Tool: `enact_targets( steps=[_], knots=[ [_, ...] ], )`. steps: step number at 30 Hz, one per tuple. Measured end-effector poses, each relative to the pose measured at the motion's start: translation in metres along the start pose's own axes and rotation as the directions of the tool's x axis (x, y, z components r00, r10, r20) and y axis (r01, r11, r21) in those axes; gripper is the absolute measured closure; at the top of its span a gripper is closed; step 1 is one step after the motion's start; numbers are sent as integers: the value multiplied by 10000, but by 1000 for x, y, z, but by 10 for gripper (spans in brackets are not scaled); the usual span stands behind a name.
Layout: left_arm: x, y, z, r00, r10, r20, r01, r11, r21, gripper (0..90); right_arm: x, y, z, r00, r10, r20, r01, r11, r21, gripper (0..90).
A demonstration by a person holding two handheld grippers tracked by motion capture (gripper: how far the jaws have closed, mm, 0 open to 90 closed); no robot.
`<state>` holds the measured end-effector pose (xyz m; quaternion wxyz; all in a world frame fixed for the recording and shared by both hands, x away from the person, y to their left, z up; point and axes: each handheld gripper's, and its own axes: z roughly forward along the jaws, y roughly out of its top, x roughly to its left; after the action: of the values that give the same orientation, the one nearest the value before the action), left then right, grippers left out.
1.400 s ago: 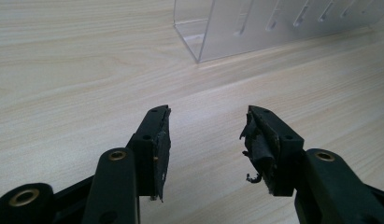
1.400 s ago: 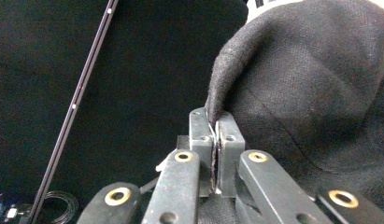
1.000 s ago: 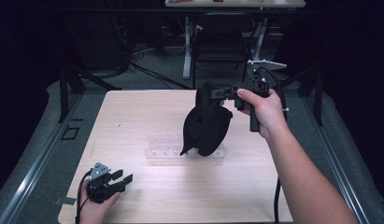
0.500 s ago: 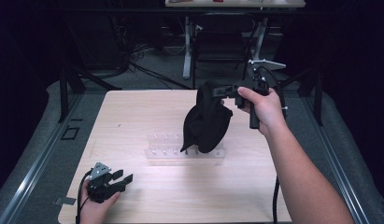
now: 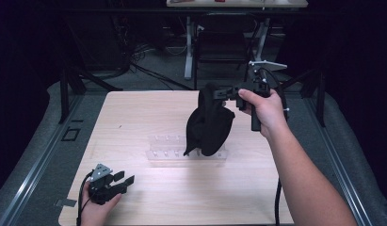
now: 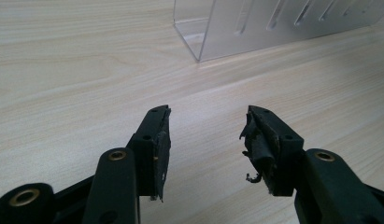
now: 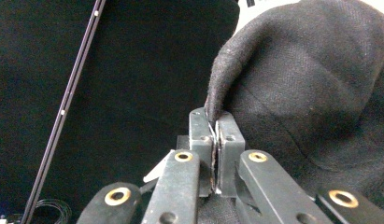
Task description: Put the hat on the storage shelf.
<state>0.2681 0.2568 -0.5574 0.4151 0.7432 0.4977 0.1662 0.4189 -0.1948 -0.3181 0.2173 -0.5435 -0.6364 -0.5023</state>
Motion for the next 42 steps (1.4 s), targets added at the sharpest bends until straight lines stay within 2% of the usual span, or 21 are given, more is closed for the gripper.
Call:
enact_targets(
  steps=[3, 12, 14, 20, 24, 25, 28, 33, 38, 42],
  knots=[
    [0, 0, 0, 10000, -19, -13, 19, 10000, -3, 505, 1, -1, 5, 10000, -48, 13, 47, 9999, 99, 883],
    [-5, 2, -1, 9999, 46, 131, -45, 10000, -81, 506, 1, -6, 19, 9984, 112, -558, -101, 9998, 195, 881],
    [-7, 4, -1, 9998, 76, 206, -72, 9998, -191, 510, -1, -8, 20, 9969, 256, -743, -246, 9996, 149, 880],
    [-15, 14, -6, 9992, 180, 343, -165, 9989, -428, 515, -5, -8, 20, 9960, 354, -825, -354, 9994, 9, 879],
    [-22, 25, -10, 9969, 145, 778, -96, 9980, -628, 527, -7, -9, 21, 9942, 488, -958, -492, 9988, -16, 878],
    [-24, 27, -10, 9965, 192, 819, -137, 9976, -672, 527, -7, -10, 22, 9940, 518, -959, -523, 9986, -31, 878],
    [-33, 38, -7, 9950, 672, 739, -618, 9954, -733, 535, -5, -11, 24, 9938, 559, -964, -562, 9984, 1, 876],
    [-48, 57, 1, 9885, 1137, 998, -1050, 9905, -886, 540, -3, -13, 28, 9928, 544, -1065, -535, 9985, 113, 873],
    [-65, 77, 8, 9806, 1540, 1210, -1404, 9835, -1139, 544, -2, -14, 33, 9916, 560, -1170, -545, 9984, 158, 870],
    [-77, 88, 14, 9757, 1698, 1386, -1531, 9805, -1232, 547, -1, -14, 35, 9907, 596, -1220, -583, 9982, 141, 866]
  ],
)
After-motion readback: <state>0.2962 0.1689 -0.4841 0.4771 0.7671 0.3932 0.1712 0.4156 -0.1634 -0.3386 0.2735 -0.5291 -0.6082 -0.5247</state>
